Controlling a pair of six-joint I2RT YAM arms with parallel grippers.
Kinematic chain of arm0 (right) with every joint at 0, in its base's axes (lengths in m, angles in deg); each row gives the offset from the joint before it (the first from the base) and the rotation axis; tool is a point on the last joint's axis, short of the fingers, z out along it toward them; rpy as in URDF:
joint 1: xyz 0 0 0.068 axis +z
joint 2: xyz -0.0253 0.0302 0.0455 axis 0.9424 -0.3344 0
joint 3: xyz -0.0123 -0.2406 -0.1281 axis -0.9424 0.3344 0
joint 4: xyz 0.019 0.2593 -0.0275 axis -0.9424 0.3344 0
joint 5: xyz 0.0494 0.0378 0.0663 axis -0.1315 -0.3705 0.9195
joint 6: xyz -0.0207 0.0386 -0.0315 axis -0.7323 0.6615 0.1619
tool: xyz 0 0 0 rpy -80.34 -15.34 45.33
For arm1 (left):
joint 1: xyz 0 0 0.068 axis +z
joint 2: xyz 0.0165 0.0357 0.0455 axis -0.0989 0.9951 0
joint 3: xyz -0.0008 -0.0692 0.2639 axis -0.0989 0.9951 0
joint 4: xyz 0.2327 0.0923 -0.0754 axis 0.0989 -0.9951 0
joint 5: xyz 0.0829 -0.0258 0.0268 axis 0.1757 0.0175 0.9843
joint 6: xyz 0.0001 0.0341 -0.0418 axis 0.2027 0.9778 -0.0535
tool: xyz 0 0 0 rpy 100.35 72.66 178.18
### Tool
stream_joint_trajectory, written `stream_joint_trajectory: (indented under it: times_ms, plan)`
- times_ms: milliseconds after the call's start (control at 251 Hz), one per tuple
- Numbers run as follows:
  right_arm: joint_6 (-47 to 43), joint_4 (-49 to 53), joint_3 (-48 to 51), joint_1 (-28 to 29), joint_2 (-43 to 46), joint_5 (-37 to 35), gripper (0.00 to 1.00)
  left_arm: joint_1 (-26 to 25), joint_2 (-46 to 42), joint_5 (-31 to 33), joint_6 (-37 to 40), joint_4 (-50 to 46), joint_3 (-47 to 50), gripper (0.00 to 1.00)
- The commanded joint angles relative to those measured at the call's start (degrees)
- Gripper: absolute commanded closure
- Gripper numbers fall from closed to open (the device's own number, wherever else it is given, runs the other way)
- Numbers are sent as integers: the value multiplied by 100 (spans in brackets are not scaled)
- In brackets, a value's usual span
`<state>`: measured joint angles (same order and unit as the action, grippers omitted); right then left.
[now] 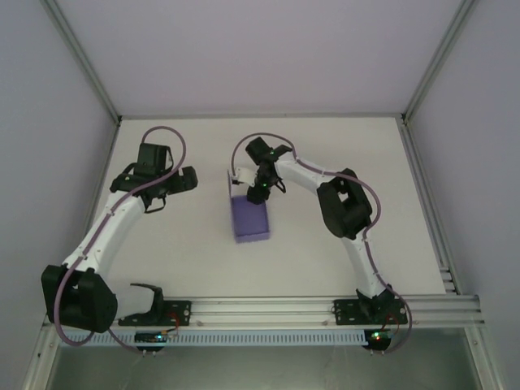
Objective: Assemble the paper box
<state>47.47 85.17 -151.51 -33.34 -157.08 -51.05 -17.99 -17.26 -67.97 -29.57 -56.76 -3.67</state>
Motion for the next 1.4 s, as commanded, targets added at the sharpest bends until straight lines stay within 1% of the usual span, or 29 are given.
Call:
stream_joint_trajectory:
  times_ms: [0,84,180,275,347,395,455,515,666,826,890,1010,1090,1109,1197,1241,1305,1397]
  plan:
    - [693,-444,401,31,253,-449,77,46,-61,-66,-85,6,54,1]
    - [1183,-694,715,-2,446,-831,81,44,-92,-56,-69,-18,75,1]
    - [2065,-870,1063,-55,742,-1355,88,41,-125,-10,-74,-30,127,1]
    - [3408,-940,1556,-61,1164,-2131,88,45,-137,17,-90,8,177,1]
    - [4764,-702,1887,-33,1438,-2722,87,47,-129,13,-101,61,210,1]
    - [5582,-485,2115,4,1587,-3038,84,54,-111,8,-108,115,223,1]
    - [6339,-279,2412,106,1732,-3075,81,54,-56,-4,-118,151,210,1]
    - [7157,137,2570,230,1812,-3112,80,54,5,-21,-114,177,180,1]
    - [8129,631,2696,639,1906,-2975,78,53,106,-200,-102,236,152,1]
    - [8429,994,2645,1036,1907,-3076,78,54,112,-328,-110,291,254,1]
    - [8558,1045,2595,1077,1944,-3156,77,54,87,-397,-101,279,283,1]
    - [8718,957,2657,1161,2062,-3095,77,54,7,-547,-90,307,375,1]
    - [8700,935,2708,1157,2116,-3135,75,54,-96,-713,-45,329,503,1]
    - [8666,920,2705,1157,2134,-3171,74,54,-116,-775,-21,494,537,1]
    - [8514,824,2664,1157,2208,-3236,64,54,-164,-1129,50,678,574,1]
    - [8437,773,2628,1165,2280,-3252,58,45,-162,-1343,93,736,527,1]
    - [8281,722,2601,1164,2440,-3328,52,15,-138,-1636,216,790,487,0]
    - [7961,697,2580,1123,2785,-3655,43,-97,-148,-1770,413,837,398,0]
